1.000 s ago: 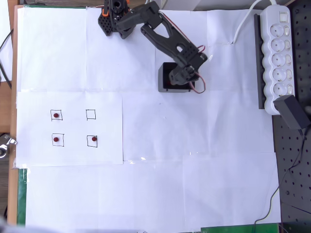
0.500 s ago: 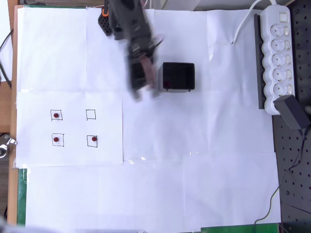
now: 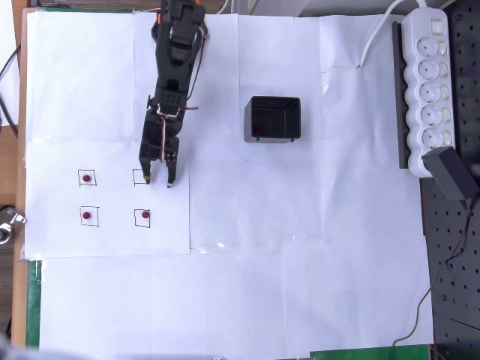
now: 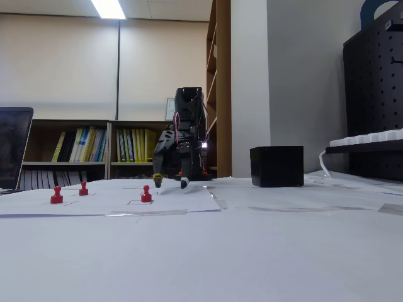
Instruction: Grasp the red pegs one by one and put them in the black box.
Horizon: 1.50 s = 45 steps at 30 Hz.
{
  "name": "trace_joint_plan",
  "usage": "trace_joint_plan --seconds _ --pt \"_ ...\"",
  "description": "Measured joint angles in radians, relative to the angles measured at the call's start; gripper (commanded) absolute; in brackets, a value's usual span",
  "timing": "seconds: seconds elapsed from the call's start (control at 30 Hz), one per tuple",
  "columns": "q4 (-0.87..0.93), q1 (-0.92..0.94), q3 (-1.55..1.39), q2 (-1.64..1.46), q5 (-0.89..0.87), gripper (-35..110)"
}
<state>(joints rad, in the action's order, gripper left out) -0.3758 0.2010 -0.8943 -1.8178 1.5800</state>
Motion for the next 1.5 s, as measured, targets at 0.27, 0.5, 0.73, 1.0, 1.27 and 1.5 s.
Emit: trace_joint_plan --seconds 0.27,0.5,0.73,1.0,1.27,1.5 --pt "-0.021 0.002 -0.210 -0.187 0.038 17" --pt "-0.021 0.011 -0.319 -0.264 0.038 17" --pt "-0.025 0.017 -0.376 -0.304 0.038 17" --pt "-0.077 0.017 -0.380 -0.337 0.029 15" --pt "-0.097 0.017 -0.385 -0.354 0.029 10" --pt "-0.101 0.017 -0.405 -0.373 0.029 10"
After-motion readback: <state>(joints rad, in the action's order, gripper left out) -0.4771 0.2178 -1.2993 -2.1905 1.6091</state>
